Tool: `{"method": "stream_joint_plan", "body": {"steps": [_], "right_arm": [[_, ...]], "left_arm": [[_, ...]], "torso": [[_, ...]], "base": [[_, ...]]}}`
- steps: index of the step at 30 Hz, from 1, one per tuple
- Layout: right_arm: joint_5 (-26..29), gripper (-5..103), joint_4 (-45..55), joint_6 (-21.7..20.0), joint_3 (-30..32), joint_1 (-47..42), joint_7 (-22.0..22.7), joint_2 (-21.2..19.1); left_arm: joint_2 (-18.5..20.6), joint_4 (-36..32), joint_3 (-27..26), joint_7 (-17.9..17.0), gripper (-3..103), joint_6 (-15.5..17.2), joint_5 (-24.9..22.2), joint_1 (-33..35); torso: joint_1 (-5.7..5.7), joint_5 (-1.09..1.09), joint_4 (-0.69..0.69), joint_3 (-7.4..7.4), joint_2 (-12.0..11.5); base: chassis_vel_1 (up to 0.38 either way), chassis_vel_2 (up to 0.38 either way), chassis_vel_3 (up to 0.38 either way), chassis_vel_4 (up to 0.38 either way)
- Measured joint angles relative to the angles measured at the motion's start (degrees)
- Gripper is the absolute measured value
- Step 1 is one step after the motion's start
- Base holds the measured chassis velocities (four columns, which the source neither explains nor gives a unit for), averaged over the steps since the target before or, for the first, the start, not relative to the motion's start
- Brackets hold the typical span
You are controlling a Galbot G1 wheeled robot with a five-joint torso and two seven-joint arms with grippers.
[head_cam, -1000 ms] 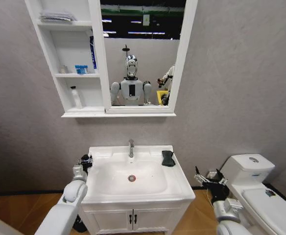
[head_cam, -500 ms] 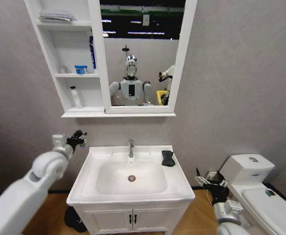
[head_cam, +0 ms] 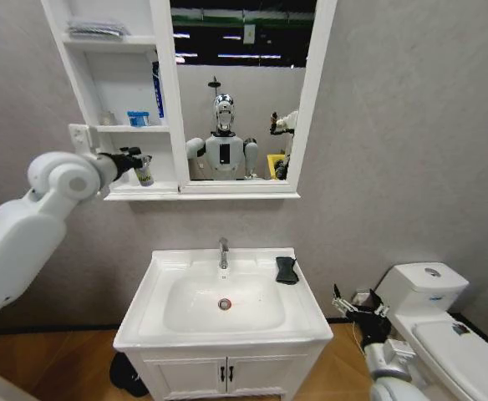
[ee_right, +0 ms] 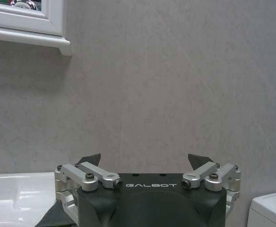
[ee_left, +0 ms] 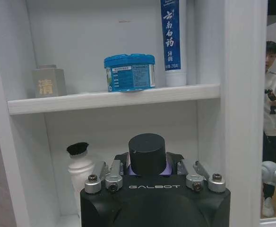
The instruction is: Move facial cleanser and shampoo from washbasin to cabinet, then wipe washbasin with towel.
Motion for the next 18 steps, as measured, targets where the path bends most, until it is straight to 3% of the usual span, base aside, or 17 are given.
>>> {"method": "stream_joint_plan", "body": {"steps": [2, 10, 17, 18], "right_arm": [[0.2, 100, -0.3, 0.38, 0.3, -0.32, 0.0, -0.19], [0.32, 100, -0.99, 0.58, 0.32, -0.27, 0.04, -0.29], [0.34, 100, -1.91, 0.67, 0.29, 0.13, 0.05, -0.16], [0.35, 100, -2.01, 0.68, 0.28, 0.18, 0.05, -0.2]], "left_arm": [[-2.14, 4.05, 1.13, 2.6, 43, -1.36, 3.2, -1.38], [-7.79, 11.44, 3.47, 5.05, 43, -2.89, 8.43, -2.89], [-8.78, 14.42, 3.59, 5.91, 41, -3.54, 12.06, -2.74], [-8.58, 14.6, 3.6, 6.39, 46, -3.54, 12.15, -2.69]], "torso": [[-0.01, 0.0, 0.02, -0.01, 0.0], [0.0, 0.01, -0.01, 0.0, 0.0], [-0.01, 0.01, 0.0, -0.01, 0.0], [-0.01, 0.01, 0.01, -0.01, 0.0]], "base": [[0.0, 0.0, 0.0, 0.0], [0.0, 0.0, 0.0, 0.0], [0.0, 0.0, 0.0, 0.0], [0.0, 0.0, 0.0, 0.0]]}}
